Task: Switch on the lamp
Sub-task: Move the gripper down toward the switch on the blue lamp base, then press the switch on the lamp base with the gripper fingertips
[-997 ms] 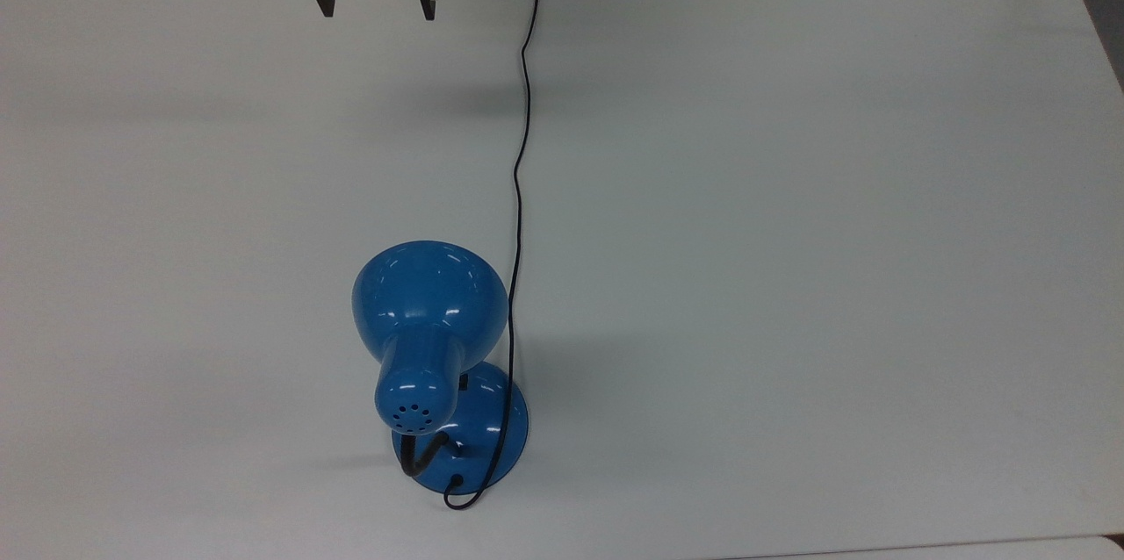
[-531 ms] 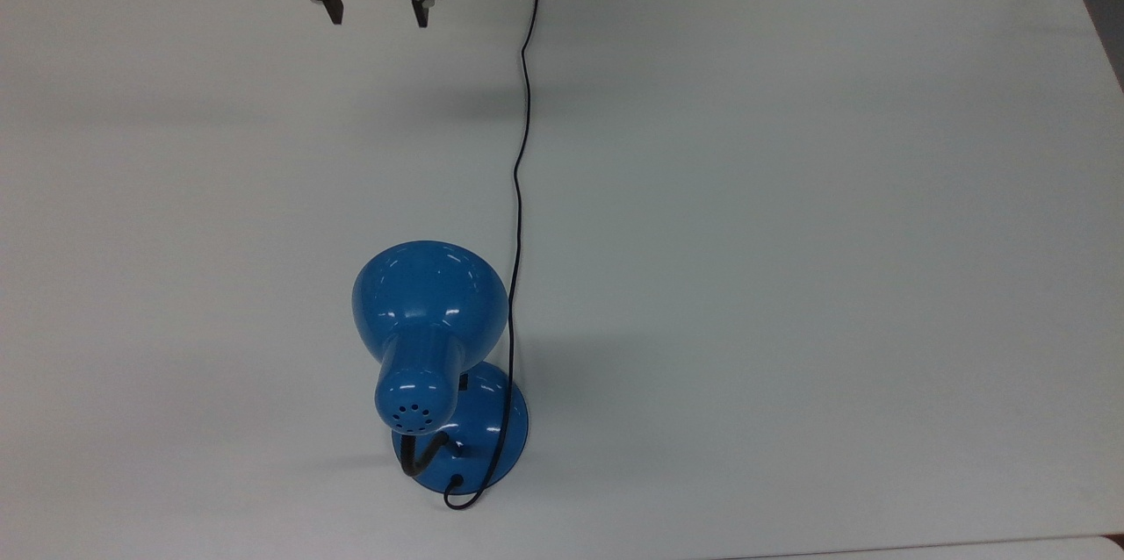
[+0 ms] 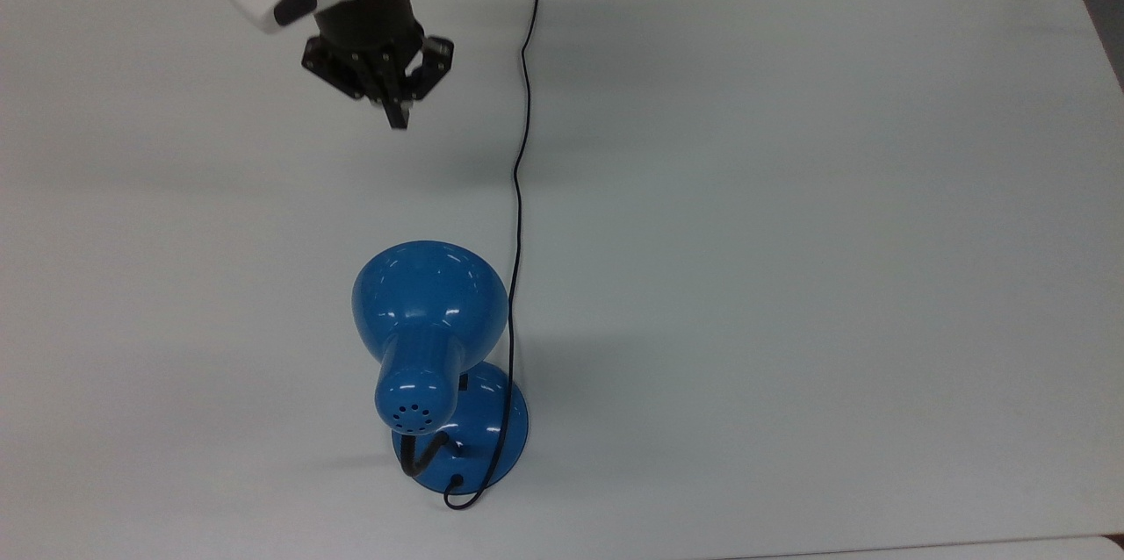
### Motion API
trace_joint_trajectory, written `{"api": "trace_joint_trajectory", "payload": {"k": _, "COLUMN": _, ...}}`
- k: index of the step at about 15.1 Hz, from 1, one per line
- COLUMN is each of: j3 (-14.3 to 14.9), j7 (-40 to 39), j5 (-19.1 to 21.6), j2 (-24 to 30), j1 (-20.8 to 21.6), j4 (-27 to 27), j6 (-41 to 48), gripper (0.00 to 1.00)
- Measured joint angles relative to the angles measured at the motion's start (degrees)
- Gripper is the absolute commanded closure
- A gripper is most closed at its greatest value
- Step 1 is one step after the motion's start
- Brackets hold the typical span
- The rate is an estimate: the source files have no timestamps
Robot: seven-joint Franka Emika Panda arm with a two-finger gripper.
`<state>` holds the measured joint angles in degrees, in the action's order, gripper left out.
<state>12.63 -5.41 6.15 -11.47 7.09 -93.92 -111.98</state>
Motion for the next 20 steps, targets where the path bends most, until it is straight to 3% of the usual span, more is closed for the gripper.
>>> {"api": "trace_joint_trajectory", "payload": {"k": 15, "j3": -0.7, "j7": 1.6, "j5": 4.9, "j2": -19.7, "j1": 2.6, "j4": 4.5, "j6": -33.5, "gripper": 1.0}}
{"api": "trace_joint_trajectory", "payload": {"k": 20, "j3": -0.8, "j7": 5.7, "j5": 4.9, "j2": -28.1, "j1": 3.1, "j4": 11.1, "j6": -38.3, "gripper": 1.0}}
